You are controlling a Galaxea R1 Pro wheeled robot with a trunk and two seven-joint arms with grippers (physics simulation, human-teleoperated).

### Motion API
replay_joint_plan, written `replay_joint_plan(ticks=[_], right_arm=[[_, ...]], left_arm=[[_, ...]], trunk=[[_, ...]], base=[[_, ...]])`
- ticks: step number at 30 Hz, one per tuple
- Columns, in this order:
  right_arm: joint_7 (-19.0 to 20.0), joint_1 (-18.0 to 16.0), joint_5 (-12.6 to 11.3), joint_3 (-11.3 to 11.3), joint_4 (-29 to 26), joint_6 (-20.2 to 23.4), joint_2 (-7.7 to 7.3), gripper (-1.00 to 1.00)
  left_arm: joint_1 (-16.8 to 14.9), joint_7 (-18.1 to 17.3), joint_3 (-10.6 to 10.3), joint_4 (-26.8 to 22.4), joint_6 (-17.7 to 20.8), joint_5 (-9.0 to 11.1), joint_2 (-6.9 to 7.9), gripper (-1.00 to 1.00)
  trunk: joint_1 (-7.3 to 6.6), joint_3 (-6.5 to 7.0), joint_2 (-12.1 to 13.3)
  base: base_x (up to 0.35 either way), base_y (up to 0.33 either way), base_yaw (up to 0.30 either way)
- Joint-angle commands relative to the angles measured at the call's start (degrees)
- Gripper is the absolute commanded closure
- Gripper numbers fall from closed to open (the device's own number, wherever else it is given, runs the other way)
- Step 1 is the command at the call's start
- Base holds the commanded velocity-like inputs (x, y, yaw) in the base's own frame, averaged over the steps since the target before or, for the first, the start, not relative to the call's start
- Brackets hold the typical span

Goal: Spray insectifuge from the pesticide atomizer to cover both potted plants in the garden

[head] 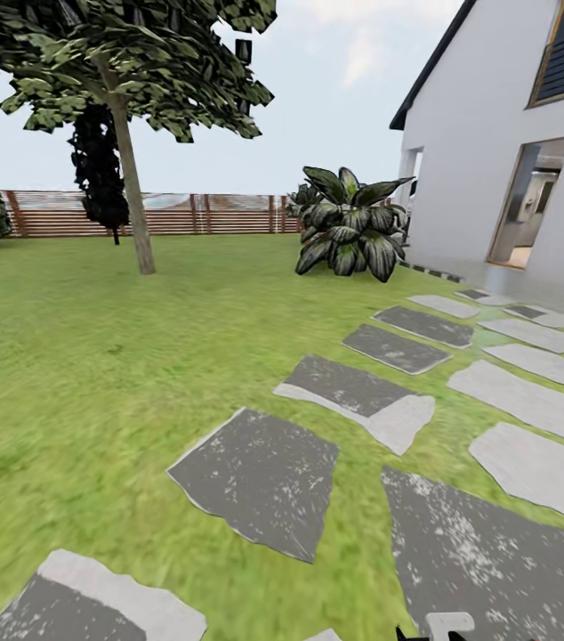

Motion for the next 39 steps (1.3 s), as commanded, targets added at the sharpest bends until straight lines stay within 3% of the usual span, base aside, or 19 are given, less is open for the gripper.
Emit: replay_joint_plan(ticks=[1, 39], right_arm=[[0.0, -0.1, 0.0, 0.0, 0.1, -0.2, 0.0, -1.0], [0.1, -0.1, 0.0, 0.0, 0.1, -0.2, 0.03, -1.0]], left_arm=[[0.0, 0.0, 0.0, 0.0, -0.2, 0.0, 0.01, -1.0], [0.0, 0.0, 0.0, 0.0, -0.2, 0.0, 0.01, -1.0]], trunk=[[0.02, -0.06, 0.0], [0.02, -0.06, 0.0]], base=[[0.282, 0.166, -0.262], [0.281, 0.195, -0.263]])
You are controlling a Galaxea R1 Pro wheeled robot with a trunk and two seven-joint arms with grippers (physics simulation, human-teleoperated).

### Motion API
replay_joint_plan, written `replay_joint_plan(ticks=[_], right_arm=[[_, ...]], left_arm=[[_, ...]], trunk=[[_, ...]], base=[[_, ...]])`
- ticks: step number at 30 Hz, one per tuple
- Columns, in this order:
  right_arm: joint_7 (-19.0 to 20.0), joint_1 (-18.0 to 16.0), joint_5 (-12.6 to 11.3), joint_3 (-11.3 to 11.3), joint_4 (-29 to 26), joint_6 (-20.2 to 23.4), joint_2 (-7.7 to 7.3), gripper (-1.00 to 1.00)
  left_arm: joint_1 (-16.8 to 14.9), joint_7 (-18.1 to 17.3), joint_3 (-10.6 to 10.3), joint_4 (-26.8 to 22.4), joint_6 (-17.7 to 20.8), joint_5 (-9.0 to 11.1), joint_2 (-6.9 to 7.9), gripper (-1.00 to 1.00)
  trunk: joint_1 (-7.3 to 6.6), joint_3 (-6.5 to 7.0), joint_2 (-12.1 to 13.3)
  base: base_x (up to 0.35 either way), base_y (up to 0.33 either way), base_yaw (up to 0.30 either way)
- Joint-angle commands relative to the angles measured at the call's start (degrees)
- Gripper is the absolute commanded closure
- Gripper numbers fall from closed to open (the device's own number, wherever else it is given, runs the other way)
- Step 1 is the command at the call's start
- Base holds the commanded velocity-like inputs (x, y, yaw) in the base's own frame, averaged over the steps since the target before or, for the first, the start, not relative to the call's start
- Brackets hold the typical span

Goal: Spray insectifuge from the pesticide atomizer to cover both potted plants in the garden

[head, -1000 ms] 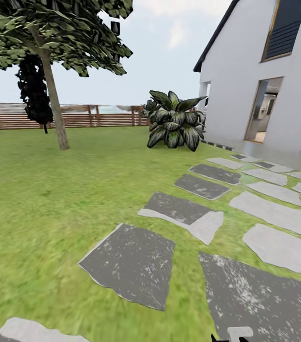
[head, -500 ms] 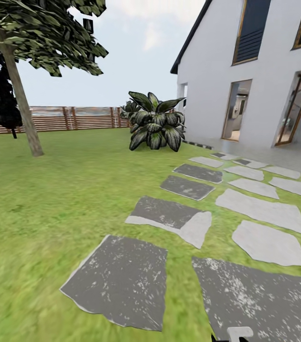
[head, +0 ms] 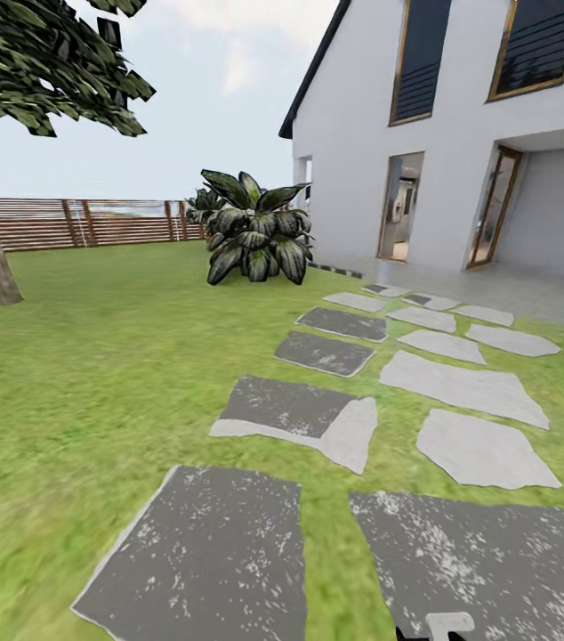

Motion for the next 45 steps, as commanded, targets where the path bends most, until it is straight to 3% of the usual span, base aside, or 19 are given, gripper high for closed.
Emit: replay_joint_plan(ticks=[1, 30, 45], right_arm=[[0.0, -0.1, 0.0, 0.0, 0.1, -0.2, 0.0, -1.0], [0.0, -0.1, 0.0, 0.0, 0.1, -0.2, 0.0, -1.0], [0.0, -0.1, 0.0, 0.0, 0.1, -0.2, 0.0, -1.0]], left_arm=[[0.0, 0.0, 0.0, 0.0, -0.2, 0.0, 0.01, -1.0], [0.0, 0.0, 0.0, 0.1, -0.2, 0.0, 0.01, -1.0], [0.0, 0.0, 0.0, 0.0, -0.2, 0.0, 0.01, -1.0]], trunk=[[0.02, -0.06, 0.0], [0.02, -0.06, 0.0], [0.02, -0.06, 0.0]], base=[[0.279, 0.191, -0.263], [0.216, 0.055, -0.26], [0.057, 0.0, -0.108]])
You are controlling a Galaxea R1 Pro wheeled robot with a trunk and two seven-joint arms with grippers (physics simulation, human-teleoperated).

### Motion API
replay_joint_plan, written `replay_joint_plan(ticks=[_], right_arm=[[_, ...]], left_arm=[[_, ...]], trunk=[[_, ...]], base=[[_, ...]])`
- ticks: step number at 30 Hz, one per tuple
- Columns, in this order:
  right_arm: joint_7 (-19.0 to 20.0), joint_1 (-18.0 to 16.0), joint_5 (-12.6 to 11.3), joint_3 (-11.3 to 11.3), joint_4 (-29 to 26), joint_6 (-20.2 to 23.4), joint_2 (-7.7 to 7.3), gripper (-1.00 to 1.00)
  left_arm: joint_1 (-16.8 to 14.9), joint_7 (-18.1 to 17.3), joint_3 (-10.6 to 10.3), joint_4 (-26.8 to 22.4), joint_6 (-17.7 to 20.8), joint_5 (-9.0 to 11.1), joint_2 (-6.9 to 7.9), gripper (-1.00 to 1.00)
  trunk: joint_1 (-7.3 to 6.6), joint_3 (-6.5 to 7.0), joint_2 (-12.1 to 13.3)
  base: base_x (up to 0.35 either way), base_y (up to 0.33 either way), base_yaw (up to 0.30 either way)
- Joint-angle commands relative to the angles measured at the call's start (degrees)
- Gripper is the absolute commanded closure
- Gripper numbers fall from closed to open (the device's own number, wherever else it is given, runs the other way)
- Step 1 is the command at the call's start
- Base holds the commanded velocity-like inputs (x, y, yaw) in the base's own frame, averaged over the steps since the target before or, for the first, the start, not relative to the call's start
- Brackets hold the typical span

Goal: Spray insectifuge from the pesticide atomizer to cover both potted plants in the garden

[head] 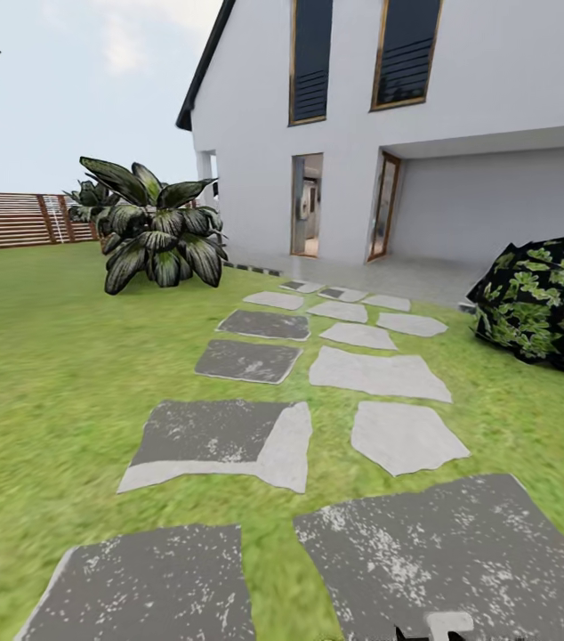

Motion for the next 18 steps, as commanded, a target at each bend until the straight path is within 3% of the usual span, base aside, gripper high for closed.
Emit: replay_joint_plan(ticks=[1, 15, 18], right_arm=[[0.0, 0.0, 0.0, 0.0, 0.1, -0.2, 0.0, -1.0], [0.0, 0.0, 0.0, 0.0, 0.1, -0.2, 0.0, -1.0], [0.0, 0.0, 0.0, 0.0, 0.1, -0.2, 0.0, -1.0]], left_arm=[[0.0, 0.0, 0.0, 0.0, -0.2, 0.0, 0.01, -1.0], [0.0, -0.1, 0.0, 0.0, -0.2, 0.0, 0.01, -1.0], [0.0, 0.0, 0.0, 0.0, -0.2, 0.0, 0.01, -1.0]], trunk=[[-0.01, -0.06, 0.0], [-0.01, -0.06, 0.0], [-0.01, -0.06, 0.0]], base=[[0.0, 0.0, -0.262], [0.0, 0.0, -0.263], [0.011, 0.171, -0.263]])
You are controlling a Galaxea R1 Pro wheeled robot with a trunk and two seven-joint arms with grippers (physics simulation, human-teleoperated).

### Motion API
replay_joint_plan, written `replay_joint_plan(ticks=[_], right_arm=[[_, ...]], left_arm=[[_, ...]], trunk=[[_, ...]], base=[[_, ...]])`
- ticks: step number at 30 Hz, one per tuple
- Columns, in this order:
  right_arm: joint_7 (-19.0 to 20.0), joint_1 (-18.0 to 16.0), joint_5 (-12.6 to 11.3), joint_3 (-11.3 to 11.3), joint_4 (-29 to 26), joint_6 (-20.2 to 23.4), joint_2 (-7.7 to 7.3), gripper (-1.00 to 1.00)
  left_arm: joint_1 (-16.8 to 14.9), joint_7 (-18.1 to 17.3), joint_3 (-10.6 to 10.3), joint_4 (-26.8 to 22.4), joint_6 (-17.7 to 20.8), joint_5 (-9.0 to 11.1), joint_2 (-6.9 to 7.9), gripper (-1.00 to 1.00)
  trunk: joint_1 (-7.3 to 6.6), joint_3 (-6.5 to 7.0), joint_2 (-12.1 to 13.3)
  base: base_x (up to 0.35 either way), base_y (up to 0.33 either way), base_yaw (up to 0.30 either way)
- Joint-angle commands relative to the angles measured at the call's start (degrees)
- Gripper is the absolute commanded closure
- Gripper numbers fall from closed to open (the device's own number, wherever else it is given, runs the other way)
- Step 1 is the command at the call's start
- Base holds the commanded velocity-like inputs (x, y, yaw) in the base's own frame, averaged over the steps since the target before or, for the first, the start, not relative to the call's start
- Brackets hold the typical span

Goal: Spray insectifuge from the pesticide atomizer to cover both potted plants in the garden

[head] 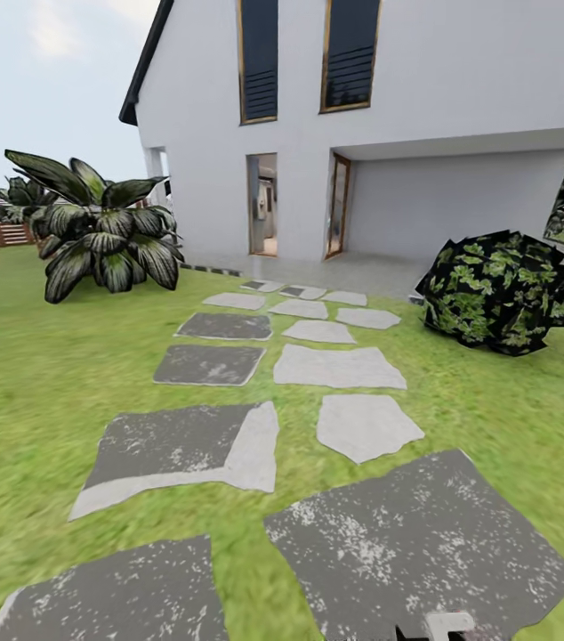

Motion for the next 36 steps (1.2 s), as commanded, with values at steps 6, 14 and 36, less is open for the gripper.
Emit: replay_joint_plan(ticks=[6, 14, 36], right_arm=[[0.0, -0.1, 0.0, 0.0, 0.1, -0.2, 0.0, -1.0], [0.0, -0.1, 0.0, 0.0, 0.1, -0.2, 0.08, -1.0], [0.0, -0.1, -0.1, 0.0, 0.1, -0.2, 0.08, -1.0]], left_arm=[[0.0, 0.0, 0.0, 0.1, -0.2, 0.0, 0.01, -1.0], [0.0, 0.0, 0.0, 0.1, -0.2, 0.0, 0.01, -1.0], [0.0, 0.0, 0.0, 0.1, -0.2, 0.0, 0.01, -1.0]], trunk=[[-0.01, -0.06, 0.0], [-0.01, -0.06, 0.0], [-0.01, -0.06, 0.0]], base=[[0.086, 0.286, -0.266], [0.151, 0.296, -0.273], [0.241, 0.247, -0.272]])
